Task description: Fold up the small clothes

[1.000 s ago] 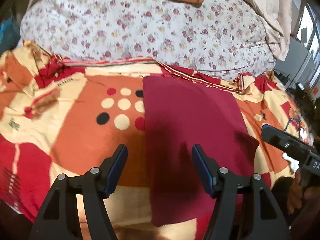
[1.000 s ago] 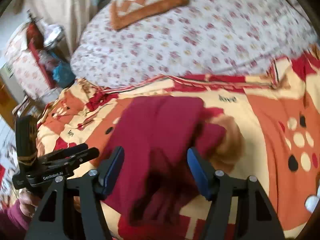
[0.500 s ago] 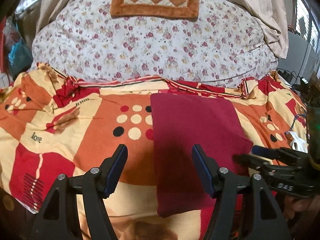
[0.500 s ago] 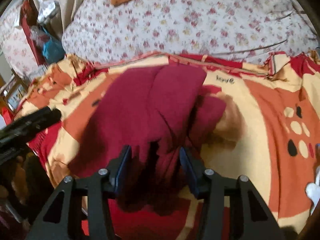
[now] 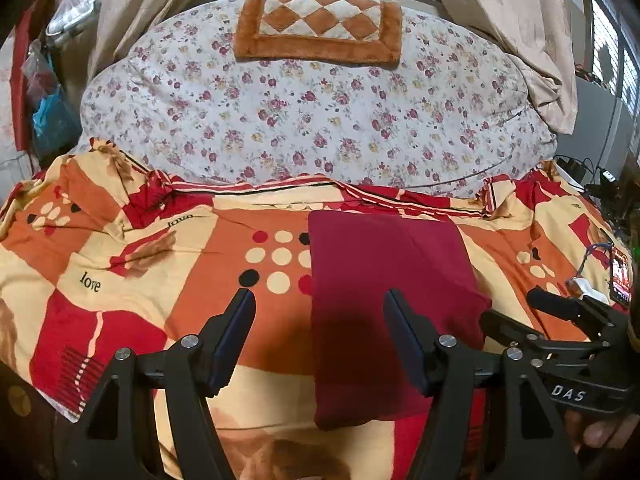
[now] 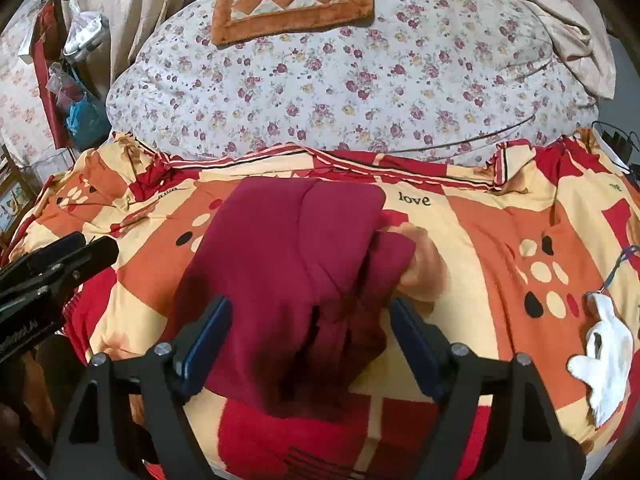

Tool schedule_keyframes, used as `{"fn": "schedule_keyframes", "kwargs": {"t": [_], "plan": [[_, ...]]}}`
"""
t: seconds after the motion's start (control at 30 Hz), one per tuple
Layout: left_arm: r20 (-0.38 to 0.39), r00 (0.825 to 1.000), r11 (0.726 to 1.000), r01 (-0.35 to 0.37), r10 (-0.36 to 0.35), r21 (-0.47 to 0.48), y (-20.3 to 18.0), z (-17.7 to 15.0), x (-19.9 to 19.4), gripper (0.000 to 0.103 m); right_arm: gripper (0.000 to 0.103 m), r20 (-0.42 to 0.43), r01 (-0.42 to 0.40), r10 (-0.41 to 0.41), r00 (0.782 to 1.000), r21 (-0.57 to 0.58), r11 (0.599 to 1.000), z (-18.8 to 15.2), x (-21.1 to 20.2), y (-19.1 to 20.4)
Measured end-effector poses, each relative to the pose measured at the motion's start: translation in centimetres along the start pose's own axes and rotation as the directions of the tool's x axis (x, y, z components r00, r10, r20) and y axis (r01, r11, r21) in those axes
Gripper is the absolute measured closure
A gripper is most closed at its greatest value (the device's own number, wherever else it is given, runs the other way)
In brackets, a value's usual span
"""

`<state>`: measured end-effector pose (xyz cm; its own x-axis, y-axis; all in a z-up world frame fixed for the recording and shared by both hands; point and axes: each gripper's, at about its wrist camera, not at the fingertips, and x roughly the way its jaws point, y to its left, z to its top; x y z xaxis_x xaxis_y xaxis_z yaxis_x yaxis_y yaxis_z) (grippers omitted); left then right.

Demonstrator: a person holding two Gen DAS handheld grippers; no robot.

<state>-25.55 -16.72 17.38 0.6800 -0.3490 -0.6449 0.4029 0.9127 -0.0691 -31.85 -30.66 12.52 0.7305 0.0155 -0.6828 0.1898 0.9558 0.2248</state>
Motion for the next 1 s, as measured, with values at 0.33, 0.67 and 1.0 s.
{"fn": "schedule_keyframes", "kwargs": {"t": [0.33,0.67,1.0], "plan": [[0.000,1.000,1.000,-0.003,0.003,-0.006,0.1,-0.1,-0.1,0.057,0.015,-0.008,0.009,-0.009,1.000,0.011,1.000,0.2,0.5,0.7],[-0.004,1.000,1.000,-0.002,0.002,-0.007,0.3,-0.2,0.2,0.057,0.014,-0.019,0.014,-0.013,1.000,0.012,1.000,0.2,1.0,1.3],[-0.017,1.000,1.000,-0.008,0.008,-0.018,0.5,-0.6,0.9,0.057,0.014,-0.033,0.017,-0.017,0.999,0.025,1.000,-0.1,1.7,1.3]]}}
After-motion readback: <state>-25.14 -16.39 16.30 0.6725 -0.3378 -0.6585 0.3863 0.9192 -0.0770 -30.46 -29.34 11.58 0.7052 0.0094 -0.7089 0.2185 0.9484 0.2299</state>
